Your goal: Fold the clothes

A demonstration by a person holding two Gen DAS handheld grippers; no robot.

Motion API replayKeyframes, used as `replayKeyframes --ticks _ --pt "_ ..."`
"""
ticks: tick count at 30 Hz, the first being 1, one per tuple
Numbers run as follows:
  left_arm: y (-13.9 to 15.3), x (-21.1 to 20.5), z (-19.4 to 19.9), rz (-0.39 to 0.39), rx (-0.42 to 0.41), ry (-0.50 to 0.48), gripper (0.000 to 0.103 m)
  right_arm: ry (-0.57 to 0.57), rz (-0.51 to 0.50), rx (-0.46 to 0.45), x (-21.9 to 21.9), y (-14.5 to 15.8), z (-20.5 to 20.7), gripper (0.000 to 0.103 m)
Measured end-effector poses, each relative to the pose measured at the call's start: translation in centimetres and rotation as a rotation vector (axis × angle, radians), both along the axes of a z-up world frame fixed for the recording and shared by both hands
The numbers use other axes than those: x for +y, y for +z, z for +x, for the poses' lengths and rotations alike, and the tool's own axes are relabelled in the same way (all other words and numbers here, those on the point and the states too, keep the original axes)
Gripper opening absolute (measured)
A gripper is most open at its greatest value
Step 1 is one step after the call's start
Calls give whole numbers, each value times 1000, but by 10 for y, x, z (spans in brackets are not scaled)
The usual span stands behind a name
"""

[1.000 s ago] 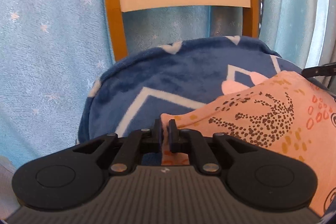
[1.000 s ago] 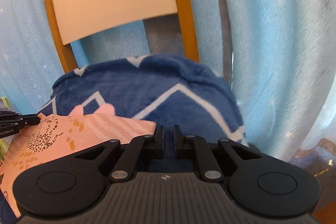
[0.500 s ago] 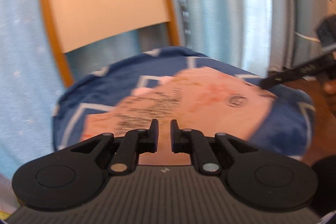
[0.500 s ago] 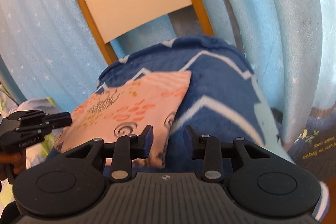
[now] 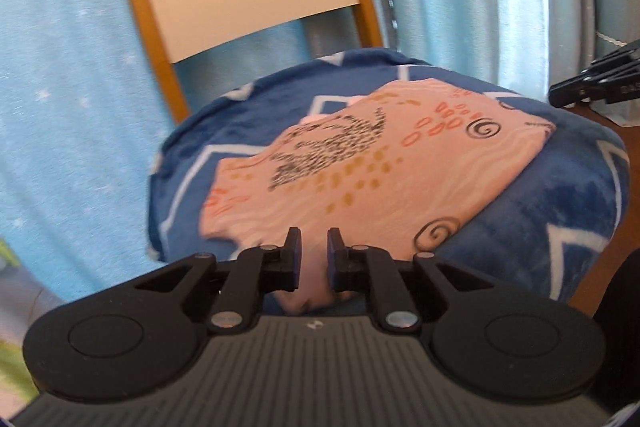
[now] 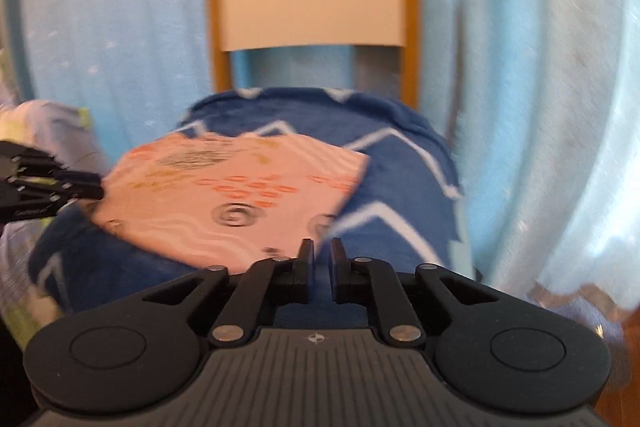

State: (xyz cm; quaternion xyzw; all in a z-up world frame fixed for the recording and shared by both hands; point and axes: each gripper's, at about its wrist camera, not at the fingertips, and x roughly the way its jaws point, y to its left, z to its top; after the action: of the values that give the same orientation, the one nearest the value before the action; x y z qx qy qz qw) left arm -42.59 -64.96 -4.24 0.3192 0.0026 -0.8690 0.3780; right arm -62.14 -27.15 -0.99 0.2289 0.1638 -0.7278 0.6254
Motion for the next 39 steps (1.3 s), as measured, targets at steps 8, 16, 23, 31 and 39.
replayKeyframes --ticks 8,16,23,31,39 --pt "-1 -9 41 182 219 102 14 368 32 276 -58 -1 107 33" --pt "-15 -27 44 252 284 134 1 534 102 581 -102 -19 160 33" --pt "-23 -32 60 289 350 150 0 660 170 943 -109 -58 195 15" --pt "-18 -4 49 71 183 80 7 562 173 791 -114 -43 180 0" --pt "-35 51 15 -341 -169 -155 29 569 135 779 -113 -30 177 0"
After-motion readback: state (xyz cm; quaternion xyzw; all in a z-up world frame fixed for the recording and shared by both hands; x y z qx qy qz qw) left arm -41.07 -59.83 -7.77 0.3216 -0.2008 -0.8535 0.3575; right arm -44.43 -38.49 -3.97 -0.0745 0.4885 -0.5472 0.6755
